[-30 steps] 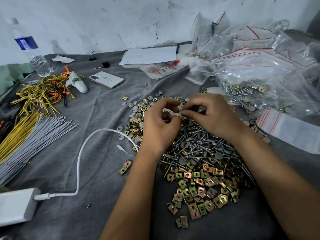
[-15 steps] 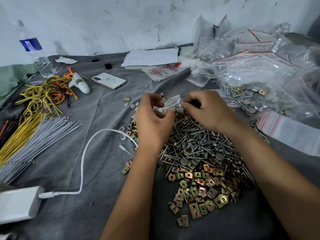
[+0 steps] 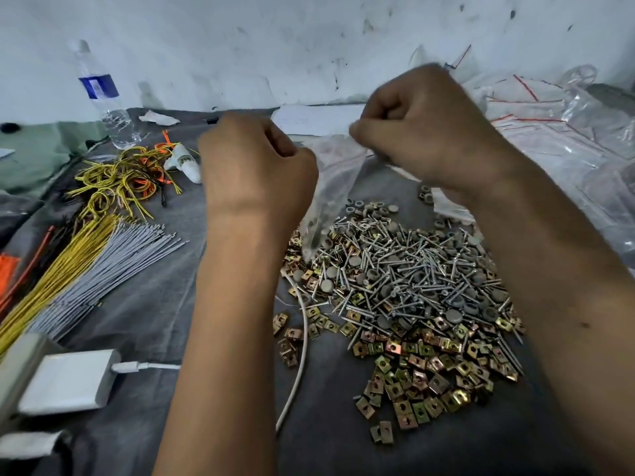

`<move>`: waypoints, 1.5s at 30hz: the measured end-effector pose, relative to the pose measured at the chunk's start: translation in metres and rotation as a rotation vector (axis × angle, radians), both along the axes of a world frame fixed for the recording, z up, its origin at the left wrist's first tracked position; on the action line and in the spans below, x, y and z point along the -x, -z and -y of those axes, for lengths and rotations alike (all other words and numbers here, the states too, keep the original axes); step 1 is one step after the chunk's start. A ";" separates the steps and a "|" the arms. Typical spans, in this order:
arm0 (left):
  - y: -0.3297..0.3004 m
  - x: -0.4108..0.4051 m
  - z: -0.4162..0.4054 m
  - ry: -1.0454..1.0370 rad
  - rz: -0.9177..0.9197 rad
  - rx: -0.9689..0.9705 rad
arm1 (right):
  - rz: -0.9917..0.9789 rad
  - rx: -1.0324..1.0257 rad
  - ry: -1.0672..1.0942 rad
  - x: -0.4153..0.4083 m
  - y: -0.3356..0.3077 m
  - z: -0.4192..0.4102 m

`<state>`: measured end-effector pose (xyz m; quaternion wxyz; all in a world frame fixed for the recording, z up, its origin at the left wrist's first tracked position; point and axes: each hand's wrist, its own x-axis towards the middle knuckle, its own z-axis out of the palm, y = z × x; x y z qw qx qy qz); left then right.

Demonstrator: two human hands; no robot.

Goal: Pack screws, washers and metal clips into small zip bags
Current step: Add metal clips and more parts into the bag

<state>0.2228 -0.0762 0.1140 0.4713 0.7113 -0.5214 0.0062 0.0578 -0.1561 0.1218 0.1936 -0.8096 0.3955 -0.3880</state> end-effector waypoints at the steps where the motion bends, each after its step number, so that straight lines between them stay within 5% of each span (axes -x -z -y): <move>1: -0.002 -0.001 -0.002 -0.014 0.014 0.015 | 0.065 -0.001 -0.009 -0.002 0.000 0.001; 7: 0.006 -0.011 -0.005 -0.199 0.121 -0.006 | 0.146 -0.208 -0.094 -0.006 0.048 0.004; 12: 0.030 0.002 -0.006 -0.254 0.004 0.336 | -0.473 -0.246 -0.141 0.007 0.089 0.004; 24: 0.114 0.031 0.021 -0.191 -0.389 0.400 | -0.731 -0.111 -0.121 0.010 0.100 0.007; 30: 0.118 0.013 0.020 -0.140 -0.441 0.491 | -0.137 -0.230 -0.098 0.027 0.108 0.001; 37: 0.128 -0.007 0.014 0.032 -0.248 0.393 | 0.179 -0.226 -0.144 0.018 0.099 -0.005; 41: 0.134 0.000 0.014 0.135 -0.131 0.346 | 0.247 -0.204 -0.235 0.005 0.094 -0.011; 45: 0.134 0.005 0.017 0.229 -0.097 0.291 | 0.099 0.005 -0.207 -0.002 0.091 -0.015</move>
